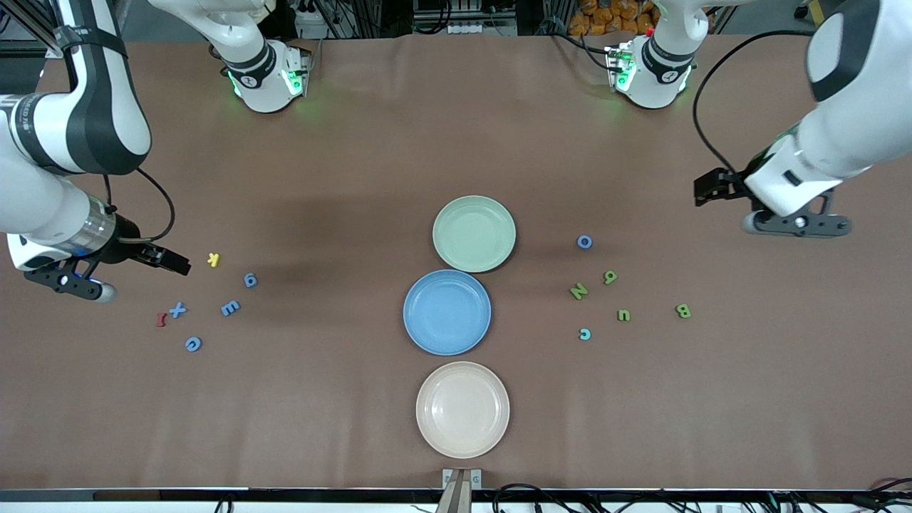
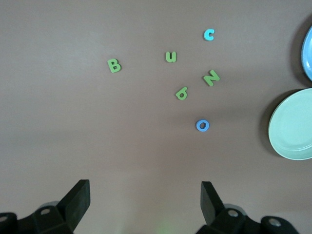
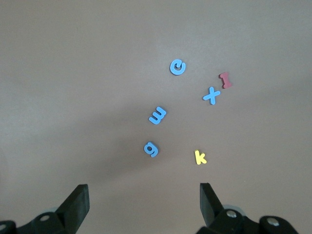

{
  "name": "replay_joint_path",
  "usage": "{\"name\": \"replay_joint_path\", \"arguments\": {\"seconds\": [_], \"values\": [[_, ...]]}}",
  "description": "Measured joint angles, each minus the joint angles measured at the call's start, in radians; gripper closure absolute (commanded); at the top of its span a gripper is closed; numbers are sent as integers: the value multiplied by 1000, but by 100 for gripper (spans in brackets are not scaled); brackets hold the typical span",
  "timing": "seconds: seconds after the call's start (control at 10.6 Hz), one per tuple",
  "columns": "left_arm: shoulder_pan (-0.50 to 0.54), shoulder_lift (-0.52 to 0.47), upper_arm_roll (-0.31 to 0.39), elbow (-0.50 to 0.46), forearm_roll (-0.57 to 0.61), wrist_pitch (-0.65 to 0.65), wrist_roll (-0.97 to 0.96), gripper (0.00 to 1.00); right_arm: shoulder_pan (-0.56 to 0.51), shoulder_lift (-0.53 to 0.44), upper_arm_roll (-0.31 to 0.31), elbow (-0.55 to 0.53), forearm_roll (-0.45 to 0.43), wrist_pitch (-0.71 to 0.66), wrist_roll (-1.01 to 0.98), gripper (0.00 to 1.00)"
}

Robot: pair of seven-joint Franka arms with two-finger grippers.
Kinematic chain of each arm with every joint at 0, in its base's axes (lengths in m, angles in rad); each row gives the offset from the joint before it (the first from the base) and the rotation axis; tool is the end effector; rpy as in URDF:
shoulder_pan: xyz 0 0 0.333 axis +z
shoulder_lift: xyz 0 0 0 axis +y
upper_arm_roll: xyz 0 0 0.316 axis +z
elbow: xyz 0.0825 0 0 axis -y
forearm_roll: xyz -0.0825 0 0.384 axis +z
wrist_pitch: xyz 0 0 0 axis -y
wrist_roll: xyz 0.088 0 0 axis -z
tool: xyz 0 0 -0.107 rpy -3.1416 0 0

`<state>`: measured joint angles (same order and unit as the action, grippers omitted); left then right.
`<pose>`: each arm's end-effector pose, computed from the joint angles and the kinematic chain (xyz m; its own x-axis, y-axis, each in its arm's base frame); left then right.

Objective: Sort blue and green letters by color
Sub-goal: 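Grasp the blue g with the right gripper while the left gripper reaches green letters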

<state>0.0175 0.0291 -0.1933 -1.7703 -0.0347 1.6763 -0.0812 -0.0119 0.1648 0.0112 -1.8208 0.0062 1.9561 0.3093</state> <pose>0.5495 -0.0999 0.5232 0.9880 -0.0901 -0.1251 -0.0871 -0.9958 0.0293 0.6027 -0.0003 0.4424 0.9511 -0.3074 -0.0304 -0.3074 -0.9516 0.0018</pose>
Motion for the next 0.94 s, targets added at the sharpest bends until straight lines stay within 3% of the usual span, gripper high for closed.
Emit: {"name": "replay_joint_path", "arguments": {"seconds": [0.28,0.94], "values": [[-1,0,-30,-82,-23,69,0,0,5,41,0,-8,0,22,20,0],[0,-3,-53,-212,-24,223,0,0,13,179,2,-109,2,244,162,0]]}}
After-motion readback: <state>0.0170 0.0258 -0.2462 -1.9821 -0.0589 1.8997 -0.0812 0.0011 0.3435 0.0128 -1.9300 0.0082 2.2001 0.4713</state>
